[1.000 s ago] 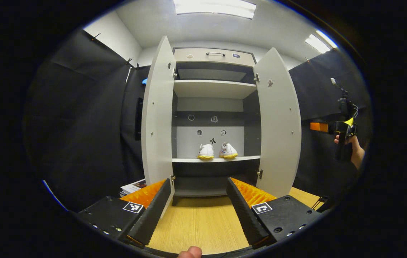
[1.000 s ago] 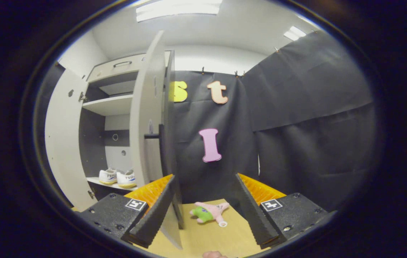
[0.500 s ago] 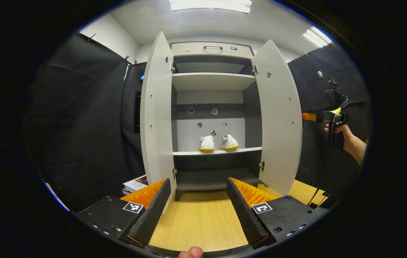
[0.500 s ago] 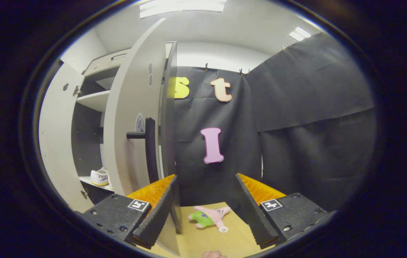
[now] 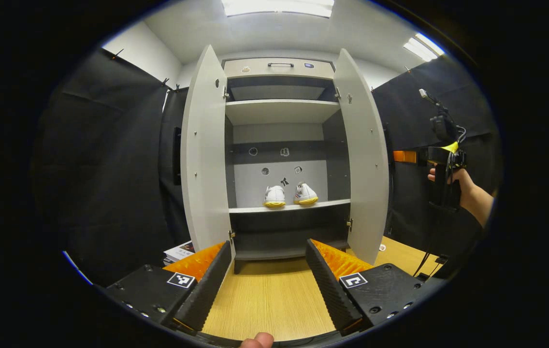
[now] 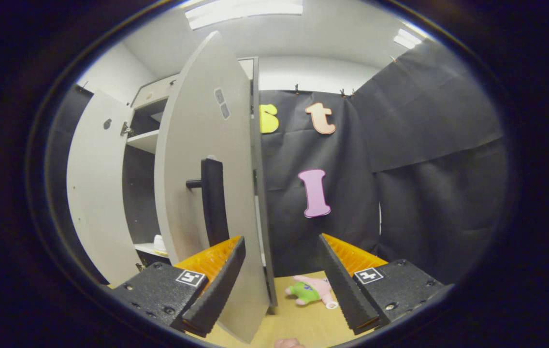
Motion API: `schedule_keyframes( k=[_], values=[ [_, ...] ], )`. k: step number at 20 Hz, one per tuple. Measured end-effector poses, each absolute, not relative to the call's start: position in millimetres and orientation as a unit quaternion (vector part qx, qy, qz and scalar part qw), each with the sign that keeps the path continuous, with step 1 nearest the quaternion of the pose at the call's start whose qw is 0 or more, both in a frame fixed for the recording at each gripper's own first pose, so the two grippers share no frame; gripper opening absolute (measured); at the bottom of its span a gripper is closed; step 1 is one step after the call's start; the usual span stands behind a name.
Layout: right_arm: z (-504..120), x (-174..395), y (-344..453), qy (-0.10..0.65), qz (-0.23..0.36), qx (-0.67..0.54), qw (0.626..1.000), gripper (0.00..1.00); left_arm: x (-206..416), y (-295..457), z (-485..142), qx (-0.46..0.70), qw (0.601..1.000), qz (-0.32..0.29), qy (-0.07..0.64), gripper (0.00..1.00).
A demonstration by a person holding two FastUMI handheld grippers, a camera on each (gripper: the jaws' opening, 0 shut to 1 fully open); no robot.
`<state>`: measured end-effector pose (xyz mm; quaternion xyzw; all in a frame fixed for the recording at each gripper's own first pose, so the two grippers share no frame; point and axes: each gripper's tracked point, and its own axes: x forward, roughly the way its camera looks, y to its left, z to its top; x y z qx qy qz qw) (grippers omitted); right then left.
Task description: Grab one shoe with the right hand and put it into the shoe cabinet, grab the other shoe with the left hand and put it into the shoe cabinet; then close the right door with the right hand and the left door with the left hand.
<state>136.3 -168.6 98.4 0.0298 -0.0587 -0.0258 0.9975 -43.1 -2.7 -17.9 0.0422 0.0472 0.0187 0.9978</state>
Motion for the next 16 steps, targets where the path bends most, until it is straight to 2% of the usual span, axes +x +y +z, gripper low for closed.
schedule_keyframes(
  k=[8,9,10,11,16],
  values=[
    [95,177,-72,-0.044,0.051,0.048,0.997,0.97,-53,17,-22,0.042,0.997,0.040,0.046,0.95],
    [96,185,-63,-0.046,0.052,0.047,0.996,0.92,-54,20,-23,0.043,0.997,0.043,0.047,0.95],
    [97,191,-61,-0.046,0.041,0.044,0.997,0.99,-55,23,-23,0.043,0.997,0.047,0.047,0.95],
    [97,194,-61,-0.047,0.035,0.042,0.997,1.00,-55,26,-25,0.042,0.997,0.051,0.049,0.95],
    [95,155,-61,-0.066,0.040,0.042,0.996,1.00,-56,41,-27,0.036,0.996,0.064,0.049,0.95]
  ],
)
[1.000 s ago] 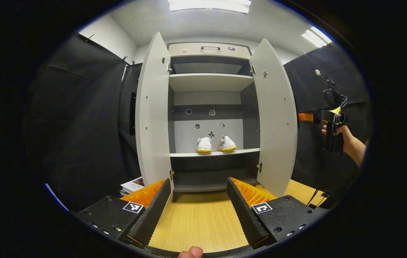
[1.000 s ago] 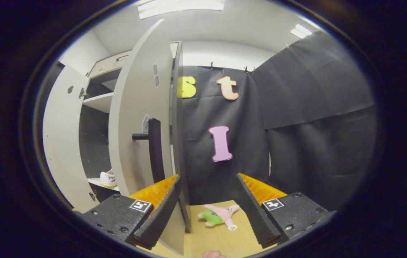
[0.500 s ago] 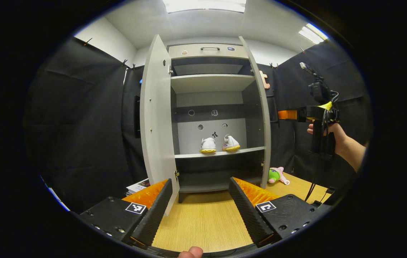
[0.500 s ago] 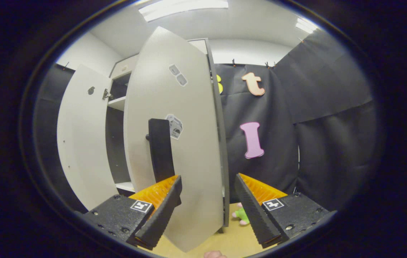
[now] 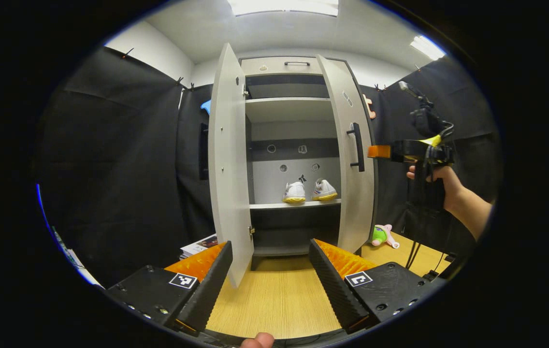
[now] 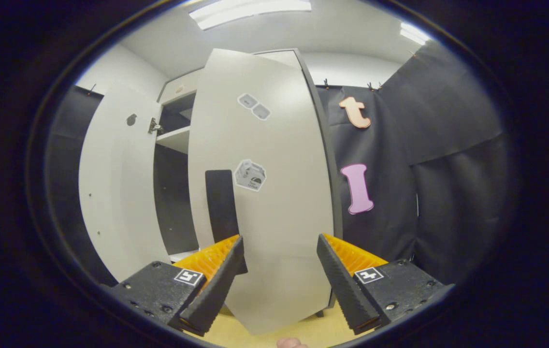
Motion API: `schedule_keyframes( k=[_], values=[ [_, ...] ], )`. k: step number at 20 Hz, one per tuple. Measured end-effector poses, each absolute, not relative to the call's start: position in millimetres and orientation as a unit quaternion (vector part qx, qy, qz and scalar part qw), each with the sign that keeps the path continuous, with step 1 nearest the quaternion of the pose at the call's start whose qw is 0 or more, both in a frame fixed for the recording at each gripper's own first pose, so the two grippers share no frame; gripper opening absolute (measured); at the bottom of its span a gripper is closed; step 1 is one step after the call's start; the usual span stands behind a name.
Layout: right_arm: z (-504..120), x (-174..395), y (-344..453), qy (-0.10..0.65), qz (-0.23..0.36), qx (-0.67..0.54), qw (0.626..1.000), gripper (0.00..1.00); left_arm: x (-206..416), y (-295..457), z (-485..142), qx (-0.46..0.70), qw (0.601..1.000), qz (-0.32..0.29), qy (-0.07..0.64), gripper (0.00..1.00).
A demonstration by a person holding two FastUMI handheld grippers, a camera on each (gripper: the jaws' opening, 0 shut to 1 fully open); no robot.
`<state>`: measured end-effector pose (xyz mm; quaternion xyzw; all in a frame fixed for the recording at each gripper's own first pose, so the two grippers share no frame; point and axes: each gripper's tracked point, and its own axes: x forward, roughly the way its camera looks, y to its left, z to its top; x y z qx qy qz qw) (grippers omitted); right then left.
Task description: Grab one shoe with the right hand and put it into the shoe cabinet, grab the other shoe with the left hand and put it into the shoe cabinet; then close the right door with the right hand and the left door with the left hand.
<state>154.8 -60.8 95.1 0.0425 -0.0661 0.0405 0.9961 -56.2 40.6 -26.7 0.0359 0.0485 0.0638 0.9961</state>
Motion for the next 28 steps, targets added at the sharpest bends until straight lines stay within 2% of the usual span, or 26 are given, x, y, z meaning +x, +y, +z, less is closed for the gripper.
schedule_keyframes(
  k=[7,10,13,17,18,19,20,28],
  values=[
    [32,41,-70,-0.055,0.051,-0.021,0.997,0.99,-38,87,-1,0.042,0.994,0.097,0.032,0.95],
    [8,17,-63,-0.033,0.050,-0.025,0.998,0.99,-26,125,23,0.045,0.991,0.122,0.021,0.95],
    [-15,6,-61,0.000,0.056,-0.005,0.998,0.99,-7,162,44,0.024,0.990,0.134,0.022,0.95],
    [-21,4,-69,0.008,0.046,-0.001,0.999,0.99,24,225,68,0.010,0.986,0.165,0.016,0.95],
    [-19,4,-70,0.004,0.045,-0.003,0.999,0.99,32,239,71,0.010,0.985,0.174,0.018,1.00],
    [-16,4,-71,0.000,0.043,-0.005,0.999,0.99,42,252,71,0.011,0.983,0.184,0.023,0.95],
    [-14,4,-72,-0.003,0.042,-0.005,0.999,0.99,52,262,69,0.009,0.981,0.189,0.028,0.95],
    [-8,8,-85,-0.008,0.027,0.006,1.000,0.99,101,279,63,0.020,0.983,0.177,0.047,0.93]
  ],
)
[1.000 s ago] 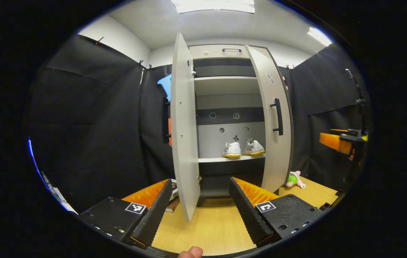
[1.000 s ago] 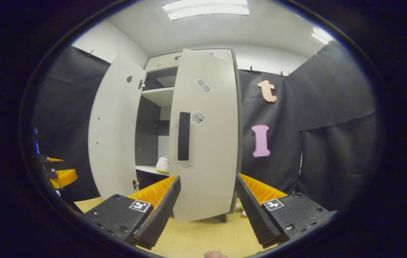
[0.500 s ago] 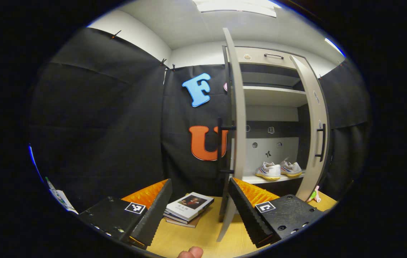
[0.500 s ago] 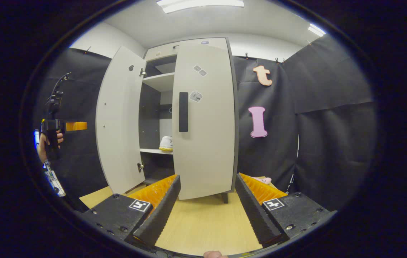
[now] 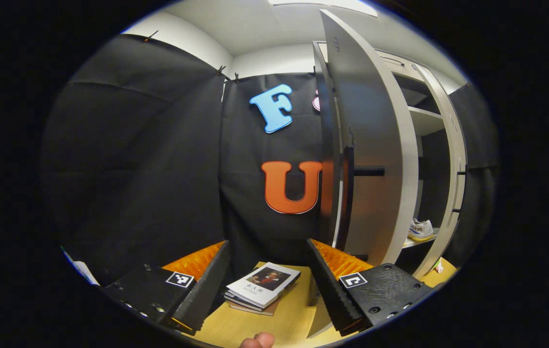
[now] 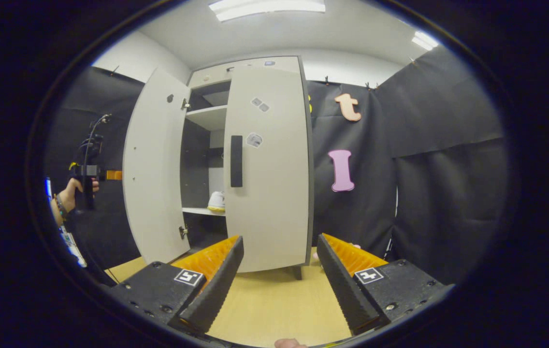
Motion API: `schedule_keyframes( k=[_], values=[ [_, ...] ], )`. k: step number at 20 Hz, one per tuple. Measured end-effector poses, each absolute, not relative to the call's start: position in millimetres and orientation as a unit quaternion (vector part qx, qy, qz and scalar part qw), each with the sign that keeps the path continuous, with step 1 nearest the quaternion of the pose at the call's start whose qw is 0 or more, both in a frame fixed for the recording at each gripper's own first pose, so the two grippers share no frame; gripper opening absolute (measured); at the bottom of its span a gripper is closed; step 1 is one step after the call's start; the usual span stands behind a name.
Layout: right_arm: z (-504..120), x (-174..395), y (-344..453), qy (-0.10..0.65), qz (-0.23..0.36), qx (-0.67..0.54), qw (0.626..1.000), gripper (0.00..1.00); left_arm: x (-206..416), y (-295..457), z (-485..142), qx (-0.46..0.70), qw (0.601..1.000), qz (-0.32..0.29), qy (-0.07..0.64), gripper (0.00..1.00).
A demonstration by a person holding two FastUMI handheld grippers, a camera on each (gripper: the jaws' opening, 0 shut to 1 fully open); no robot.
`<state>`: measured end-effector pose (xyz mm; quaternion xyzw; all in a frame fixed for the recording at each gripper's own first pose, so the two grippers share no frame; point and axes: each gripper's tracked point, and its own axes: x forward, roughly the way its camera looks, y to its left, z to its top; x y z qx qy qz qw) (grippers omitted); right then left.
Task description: Grab one shoe with the right hand and put it into the shoe cabinet, grab the other shoe with the left hand and put it into the shoe cabinet; then close the right door with the right hand and the left door with the left hand.
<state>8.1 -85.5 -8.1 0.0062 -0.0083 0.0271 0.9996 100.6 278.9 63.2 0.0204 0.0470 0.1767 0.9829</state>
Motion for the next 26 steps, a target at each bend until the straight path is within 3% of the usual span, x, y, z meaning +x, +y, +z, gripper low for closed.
schedule_keyframes(
  k=[5,6,8,12,13,18,20,21,24,25,26],
  values=[
    [-15,13,-86,0.001,0.024,0.019,1.000,0.99,104,264,62,0.016,0.987,0.152,0.042,0.92],
    [-14,13,-83,0.000,0.027,0.021,0.999,0.94,104,258,63,0.017,0.988,0.149,0.042,0.92],
    [-14,12,-80,-0.003,0.031,0.018,0.999,0.99,107,244,61,0.013,0.990,0.136,0.041,0.93],
    [-12,13,-81,-0.005,0.032,0.016,0.999,0.94,112,207,61,0.010,0.993,0.117,0.032,0.93],
    [-14,11,-82,-0.004,0.032,0.016,0.999,0.99,113,199,60,0.009,0.993,0.114,0.027,0.93],
    [-19,5,-102,-0.001,0.017,0.022,1.000,0.99,129,157,56,-0.007,0.995,0.094,0.021,0.93],
    [-19,3,-111,-0.001,0.008,0.024,1.000,0.93,140,140,56,-0.007,0.997,0.078,0.020,0.93],
    [-18,4,-117,-0.001,0.003,0.025,1.000,0.99,144,132,57,-0.008,0.997,0.074,0.018,0.93],
    [-20,-2,-133,-0.001,-0.015,0.026,1.000,0.99,155,114,54,-0.013,0.998,0.064,0.020,0.93],
    [-22,-3,-139,0.000,-0.021,0.027,0.999,0.94,157,109,53,-0.013,0.998,0.060,0.021,0.93],
    [-24,-4,-142,0.001,-0.024,0.029,0.999,0.99,157,104,52,-0.012,0.998,0.058,0.021,0.94]
  ],
)
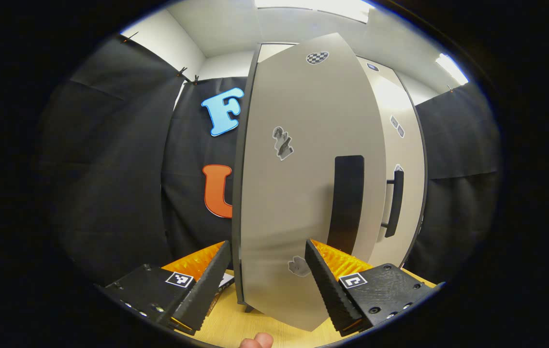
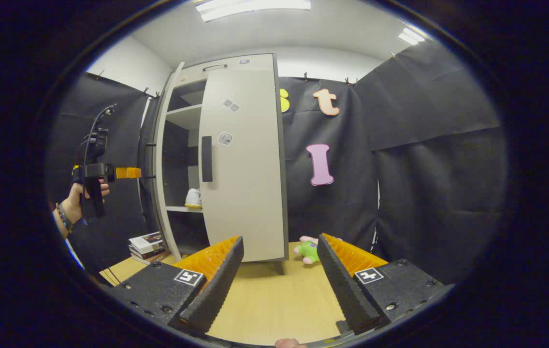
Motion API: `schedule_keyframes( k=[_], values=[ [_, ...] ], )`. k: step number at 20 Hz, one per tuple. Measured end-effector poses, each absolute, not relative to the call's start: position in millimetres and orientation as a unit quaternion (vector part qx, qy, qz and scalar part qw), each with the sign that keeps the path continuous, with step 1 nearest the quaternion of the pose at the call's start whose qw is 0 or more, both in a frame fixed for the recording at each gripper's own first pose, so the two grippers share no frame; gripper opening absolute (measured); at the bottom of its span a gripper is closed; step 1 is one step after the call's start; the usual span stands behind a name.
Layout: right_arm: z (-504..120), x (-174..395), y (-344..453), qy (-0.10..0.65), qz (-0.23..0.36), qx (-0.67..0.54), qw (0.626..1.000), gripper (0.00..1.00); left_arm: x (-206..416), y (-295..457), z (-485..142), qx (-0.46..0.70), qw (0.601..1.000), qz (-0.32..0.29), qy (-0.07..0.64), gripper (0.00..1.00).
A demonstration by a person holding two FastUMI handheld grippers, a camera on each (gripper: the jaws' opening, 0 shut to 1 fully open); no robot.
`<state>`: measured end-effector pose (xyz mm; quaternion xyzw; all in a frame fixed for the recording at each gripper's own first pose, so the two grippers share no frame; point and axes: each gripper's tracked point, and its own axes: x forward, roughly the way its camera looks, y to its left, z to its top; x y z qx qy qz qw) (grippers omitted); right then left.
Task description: Grab one shoe with the right hand and put it into the shoe cabinet, grab the other shoe with the left hand and put it into the shoe cabinet; then close the right door with the right hand and the left door with the left hand.
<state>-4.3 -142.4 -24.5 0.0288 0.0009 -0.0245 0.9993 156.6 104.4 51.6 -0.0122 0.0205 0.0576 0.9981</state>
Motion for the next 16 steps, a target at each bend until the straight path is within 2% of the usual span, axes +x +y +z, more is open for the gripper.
schedule_keyframes(
  k=[8,9,10,11,13,14,15,16],
  values=[
    [-31,-1,-145,0.005,-0.023,0.035,0.999,0.99,115,56,28,-0.001,0.999,0.021,0.034,0.94],
    [-30,0,-143,0.003,-0.020,0.034,0.999,0.94,105,51,24,0.001,0.999,0.018,0.034,0.94],
    [-31,-1,-141,0.002,-0.016,0.033,0.999,0.94,93,45,20,0.002,0.999,0.015,0.034,0.94],
    [-31,-1,-138,0.002,-0.011,0.033,0.999,0.99,83,41,14,0.002,0.999,0.014,0.035,0.94],
    [-33,-2,-130,0.002,0.001,0.033,0.999,0.99,61,31,4,0.002,0.999,0.014,0.036,0.94],
    [-32,-2,-126,0.000,0.007,0.034,0.999,0.94,50,30,1,0.004,0.999,0.019,0.033,0.94],
    [-31,-4,-120,-0.002,0.012,0.034,0.999,0.94,40,28,-3,0.006,0.999,0.023,0.030,0.94],
    [-30,-5,-116,-0.003,0.016,0.032,0.999,0.99,29,27,-7,0.007,0.999,0.030,0.028,0.93]
  ],
)
